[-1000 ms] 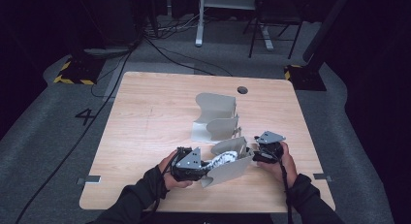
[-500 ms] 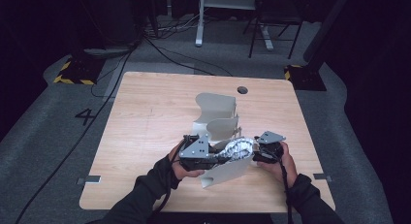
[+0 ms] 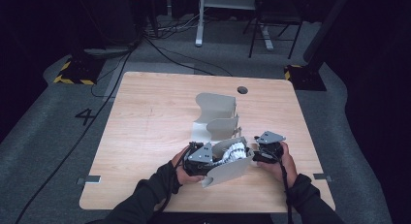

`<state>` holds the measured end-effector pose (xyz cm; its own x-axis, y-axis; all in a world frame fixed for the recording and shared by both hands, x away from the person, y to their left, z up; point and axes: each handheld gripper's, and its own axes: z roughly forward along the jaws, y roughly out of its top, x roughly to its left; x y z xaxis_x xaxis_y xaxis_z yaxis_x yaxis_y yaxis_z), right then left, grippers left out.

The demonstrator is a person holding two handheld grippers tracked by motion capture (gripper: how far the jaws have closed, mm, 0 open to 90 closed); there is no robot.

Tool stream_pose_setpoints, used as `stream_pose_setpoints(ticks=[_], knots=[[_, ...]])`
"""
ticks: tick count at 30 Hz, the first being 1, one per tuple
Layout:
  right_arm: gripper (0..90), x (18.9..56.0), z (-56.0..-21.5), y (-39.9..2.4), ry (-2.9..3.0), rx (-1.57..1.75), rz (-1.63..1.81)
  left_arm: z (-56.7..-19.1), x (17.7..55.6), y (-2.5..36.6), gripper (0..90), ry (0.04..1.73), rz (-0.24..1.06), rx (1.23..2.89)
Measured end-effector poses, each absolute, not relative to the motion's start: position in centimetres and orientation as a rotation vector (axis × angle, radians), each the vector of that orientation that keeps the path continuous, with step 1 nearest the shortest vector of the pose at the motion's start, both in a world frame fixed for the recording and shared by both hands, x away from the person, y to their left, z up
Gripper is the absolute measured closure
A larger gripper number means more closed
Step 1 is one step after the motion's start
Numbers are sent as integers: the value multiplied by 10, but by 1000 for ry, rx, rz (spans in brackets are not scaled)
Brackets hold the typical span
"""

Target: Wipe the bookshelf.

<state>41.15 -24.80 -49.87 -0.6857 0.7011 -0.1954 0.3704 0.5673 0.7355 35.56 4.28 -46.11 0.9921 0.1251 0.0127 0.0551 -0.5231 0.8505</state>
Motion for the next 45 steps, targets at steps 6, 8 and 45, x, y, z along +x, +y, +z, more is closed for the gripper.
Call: stream_pose_setpoints(ticks=[6, 8, 45], knots=[[400, 411, -498, -249, 2340, 861, 931, -481, 355, 45, 789, 143, 55, 2222], [418, 412, -495, -250, 2375, 877, 908, -484, 354, 49, 789, 151, 53, 2263], [543, 354, -349, -213, 2452, 707, 1100, -480, 334, 128, 262, 538, 263, 2270]])
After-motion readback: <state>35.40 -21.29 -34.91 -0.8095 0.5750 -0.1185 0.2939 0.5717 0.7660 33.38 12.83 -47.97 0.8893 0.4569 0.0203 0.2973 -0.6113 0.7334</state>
